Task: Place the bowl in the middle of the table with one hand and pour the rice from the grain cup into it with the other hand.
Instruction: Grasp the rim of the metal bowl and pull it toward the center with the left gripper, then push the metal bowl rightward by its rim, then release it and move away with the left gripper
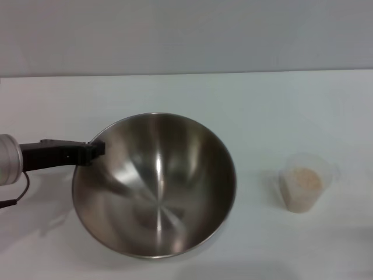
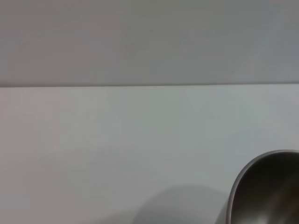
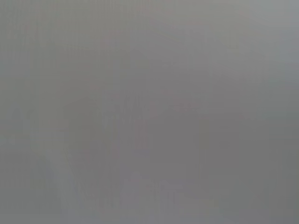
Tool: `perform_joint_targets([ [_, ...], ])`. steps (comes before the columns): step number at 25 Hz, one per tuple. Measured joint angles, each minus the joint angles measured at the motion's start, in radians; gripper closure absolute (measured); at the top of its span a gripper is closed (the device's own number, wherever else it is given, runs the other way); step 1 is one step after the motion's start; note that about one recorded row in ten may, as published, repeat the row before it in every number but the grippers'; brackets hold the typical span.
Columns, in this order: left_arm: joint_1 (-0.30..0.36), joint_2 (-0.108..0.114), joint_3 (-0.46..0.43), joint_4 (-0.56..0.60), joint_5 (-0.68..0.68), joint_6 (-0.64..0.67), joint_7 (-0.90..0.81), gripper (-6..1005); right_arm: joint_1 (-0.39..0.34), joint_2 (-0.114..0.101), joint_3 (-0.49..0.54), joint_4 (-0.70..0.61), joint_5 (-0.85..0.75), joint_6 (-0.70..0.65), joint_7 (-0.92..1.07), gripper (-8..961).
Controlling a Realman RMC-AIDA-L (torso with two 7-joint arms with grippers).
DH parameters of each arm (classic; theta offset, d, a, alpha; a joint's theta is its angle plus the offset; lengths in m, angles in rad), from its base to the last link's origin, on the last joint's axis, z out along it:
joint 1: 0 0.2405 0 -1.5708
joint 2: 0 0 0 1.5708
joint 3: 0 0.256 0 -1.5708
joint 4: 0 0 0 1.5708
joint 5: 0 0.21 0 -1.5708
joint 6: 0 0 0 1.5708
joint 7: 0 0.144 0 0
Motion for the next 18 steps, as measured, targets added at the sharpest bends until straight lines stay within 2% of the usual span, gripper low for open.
perform_joint_targets([
  [4,-0.012,0.000,-0.013,0.016,-0.031,-0.008,0.003,955,0.004,0.000,0.000,0.000,0.000,0.001,0.000,175],
  [8,-0.030,-0.005,0.045,0.027,-0.059,0.039,0.001,951,0.007,0.000,0.000,0.000,0.000,0.001,0.000,176],
  [9,-0.040,-0.005,0.104,0.034,-0.057,0.094,-0.005,950,0.007,0.000,0.000,0.000,0.000,0.001,0.000,176],
  [13,-0.054,-0.005,0.182,0.052,-0.052,0.184,0.002,947,0.008,0.000,0.000,-0.002,0.000,0.003,0.000,176],
  [18,-0.084,-0.003,0.187,0.106,-0.052,0.209,0.003,943,0.005,0.000,0.000,-0.004,0.000,0.010,0.000,175],
])
